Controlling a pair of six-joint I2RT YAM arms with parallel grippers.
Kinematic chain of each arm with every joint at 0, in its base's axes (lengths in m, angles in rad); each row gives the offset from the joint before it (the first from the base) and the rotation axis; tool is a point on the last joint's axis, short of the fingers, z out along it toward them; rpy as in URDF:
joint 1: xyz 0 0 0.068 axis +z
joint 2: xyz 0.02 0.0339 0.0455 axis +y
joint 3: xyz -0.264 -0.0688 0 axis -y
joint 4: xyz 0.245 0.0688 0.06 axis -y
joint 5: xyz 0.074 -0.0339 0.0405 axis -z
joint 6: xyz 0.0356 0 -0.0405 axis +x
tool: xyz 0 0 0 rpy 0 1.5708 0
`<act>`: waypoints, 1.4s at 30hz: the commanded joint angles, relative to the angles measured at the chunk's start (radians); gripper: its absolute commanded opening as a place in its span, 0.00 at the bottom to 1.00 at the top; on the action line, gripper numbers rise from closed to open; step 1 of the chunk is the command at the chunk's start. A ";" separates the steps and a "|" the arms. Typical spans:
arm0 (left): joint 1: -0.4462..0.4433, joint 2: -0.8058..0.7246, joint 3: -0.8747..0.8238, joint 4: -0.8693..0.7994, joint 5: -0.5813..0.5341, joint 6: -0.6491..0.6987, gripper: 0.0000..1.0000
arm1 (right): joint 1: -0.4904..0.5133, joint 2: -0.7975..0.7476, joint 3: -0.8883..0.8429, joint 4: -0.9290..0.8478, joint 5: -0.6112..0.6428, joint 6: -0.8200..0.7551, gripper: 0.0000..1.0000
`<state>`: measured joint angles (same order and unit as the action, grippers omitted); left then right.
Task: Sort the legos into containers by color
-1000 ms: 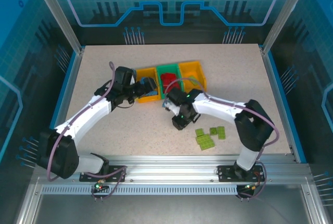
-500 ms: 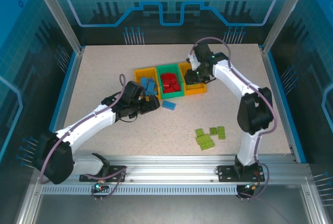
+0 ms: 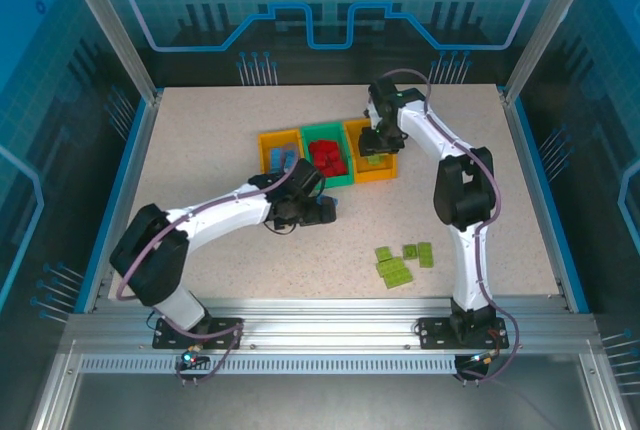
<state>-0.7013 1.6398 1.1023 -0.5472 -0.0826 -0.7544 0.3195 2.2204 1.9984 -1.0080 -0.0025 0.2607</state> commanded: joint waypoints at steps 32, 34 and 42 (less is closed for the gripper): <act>0.006 0.416 0.337 -0.046 -0.108 -0.530 0.99 | -0.053 -0.485 -0.557 0.189 -0.056 0.045 0.76; 0.010 0.436 0.362 -0.051 -0.104 -0.541 0.99 | -0.058 -0.489 -0.568 0.189 -0.061 0.043 0.76; 0.009 0.469 0.384 -0.041 -0.071 -0.537 0.99 | -0.085 -0.512 -0.604 0.206 -0.079 0.040 0.76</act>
<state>-0.6949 2.0579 1.4693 -0.6624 -0.1707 -1.2816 0.2550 1.7416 1.4059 -0.8154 -0.0574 0.2993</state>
